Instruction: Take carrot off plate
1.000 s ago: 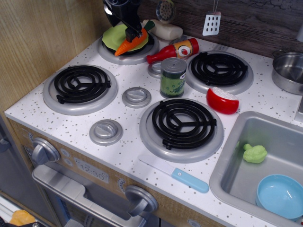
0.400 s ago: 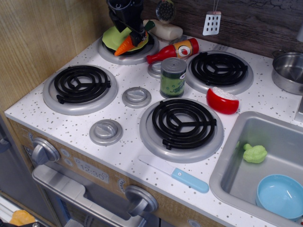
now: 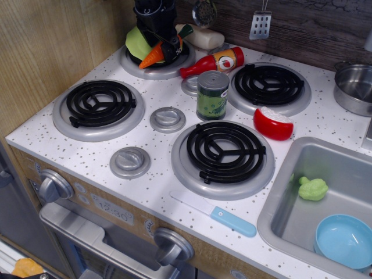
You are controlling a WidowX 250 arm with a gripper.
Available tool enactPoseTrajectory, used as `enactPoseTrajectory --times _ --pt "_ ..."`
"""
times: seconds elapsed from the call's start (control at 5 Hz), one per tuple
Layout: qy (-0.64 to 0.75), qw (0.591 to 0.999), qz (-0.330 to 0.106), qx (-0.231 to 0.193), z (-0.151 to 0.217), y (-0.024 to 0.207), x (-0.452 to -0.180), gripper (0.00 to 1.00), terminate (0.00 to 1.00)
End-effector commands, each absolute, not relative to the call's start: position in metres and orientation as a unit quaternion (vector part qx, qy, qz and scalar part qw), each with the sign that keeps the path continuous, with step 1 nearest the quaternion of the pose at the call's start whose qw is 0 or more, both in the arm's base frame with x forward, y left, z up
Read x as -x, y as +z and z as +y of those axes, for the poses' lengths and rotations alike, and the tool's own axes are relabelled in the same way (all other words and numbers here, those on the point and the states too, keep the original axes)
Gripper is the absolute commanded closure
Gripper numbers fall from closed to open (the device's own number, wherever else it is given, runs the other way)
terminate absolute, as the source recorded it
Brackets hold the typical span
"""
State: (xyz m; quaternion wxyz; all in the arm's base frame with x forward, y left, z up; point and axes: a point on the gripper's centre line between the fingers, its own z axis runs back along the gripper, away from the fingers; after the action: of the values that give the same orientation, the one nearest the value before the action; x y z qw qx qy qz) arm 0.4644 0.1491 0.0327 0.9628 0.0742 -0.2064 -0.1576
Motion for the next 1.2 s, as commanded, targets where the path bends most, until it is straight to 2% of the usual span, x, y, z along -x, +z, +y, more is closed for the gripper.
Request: enactPoseTrajectory --times 0.0,0.2,0.4,0.6,1.0 --pt "-0.140 0.961 -0.218 -0.100 0.154 0.073 -0.467 1.00 0.00" --pt "-0.130 0.965 -0.200 -0.113 0.149 0.098 -0.457 1.00 0.00" --pt "-0.092 0.972 -0.171 -0.131 0.138 0.120 -0.422 1.00 0.00" --pt "-0.080 0.982 -0.149 -0.086 0.131 0.105 -0.396 1.00 0.00" --pt "-0.068 0.989 -0.134 -0.017 0.108 0.068 -0.373 1.00 0.00"
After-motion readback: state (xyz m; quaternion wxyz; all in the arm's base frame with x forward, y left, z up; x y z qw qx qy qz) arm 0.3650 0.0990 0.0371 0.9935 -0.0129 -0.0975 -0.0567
